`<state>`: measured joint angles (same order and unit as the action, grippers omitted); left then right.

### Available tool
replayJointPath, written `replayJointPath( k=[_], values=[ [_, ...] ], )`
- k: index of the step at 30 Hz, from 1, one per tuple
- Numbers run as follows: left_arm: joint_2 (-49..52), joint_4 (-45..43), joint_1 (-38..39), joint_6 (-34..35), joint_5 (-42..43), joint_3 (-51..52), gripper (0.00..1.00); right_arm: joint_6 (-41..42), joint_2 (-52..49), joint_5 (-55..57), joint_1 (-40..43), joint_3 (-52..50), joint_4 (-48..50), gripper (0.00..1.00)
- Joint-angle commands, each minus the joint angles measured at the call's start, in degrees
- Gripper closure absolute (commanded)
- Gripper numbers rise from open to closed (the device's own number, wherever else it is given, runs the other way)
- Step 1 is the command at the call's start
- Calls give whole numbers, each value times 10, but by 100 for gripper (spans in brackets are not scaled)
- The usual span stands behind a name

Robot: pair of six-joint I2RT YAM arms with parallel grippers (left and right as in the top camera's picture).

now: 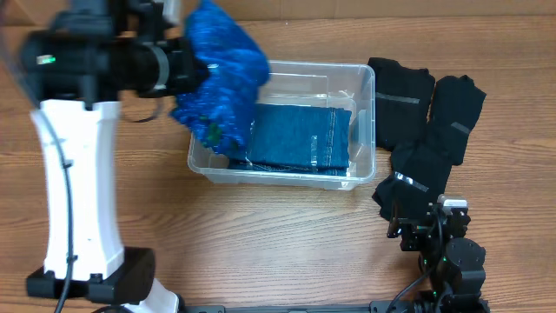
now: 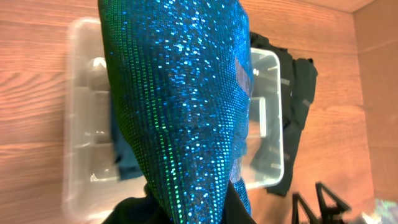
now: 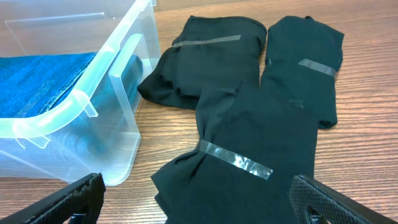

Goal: Pack container
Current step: 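Grasp the sparkly blue bundle and place it beside the jeans in the bin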

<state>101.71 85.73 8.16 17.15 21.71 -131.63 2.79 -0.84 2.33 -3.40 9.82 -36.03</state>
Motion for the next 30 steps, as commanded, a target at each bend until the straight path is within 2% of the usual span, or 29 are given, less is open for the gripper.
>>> replayJointPath(
  k=[1, 4, 8, 12, 19, 20, 21, 22, 23, 24, 26, 30],
  values=[
    [22, -43, 80, 118, -111, 24, 96, 0, 6, 1, 2, -10, 0, 0],
    [40, -80, 120, 160, -165, 54, 96, 0, 6, 1, 2, -10, 0, 0],
    [65, -101, 133, 204, -178, 94, 96, 0, 6, 1, 2, -10, 0, 0],
    [95, -127, 132, 206, -172, 126, 96, 0, 6, 1, 2, -10, 0, 0],
    [125, -114, 131, 166, -179, 130, 95, 0, 6, 1, 2, -10, 0, 0],
    [125, -107, 130, 159, -179, 130, 83, 0, 6, 1, 2, -10, 0, 0],
    [125, -96, 129, 153, -179, 130, 63, 0, 6, 1, 2, -10, 0, 0],
    [125, -82, 127, 152, -179, 130, 48, 0, 6, 1, 2, -10, 0, 0],
    [125, -70, 125, 151, -179, 130, 43, 0, 6, 1, 2, -10, 0, 0],
    [125, -49, 121, 151, -185, 130, 39, 0, 6, 1, 2, -10, 0, 0],
    [121, 0, 110, 150, -221, 129, 39, 0, 6, 1, 2, -10, 0, 0],
    [100, 34, 89, 143, -262, 129, 37, 0, 6, 1, 2, -10, 0, 0]
  ],
)
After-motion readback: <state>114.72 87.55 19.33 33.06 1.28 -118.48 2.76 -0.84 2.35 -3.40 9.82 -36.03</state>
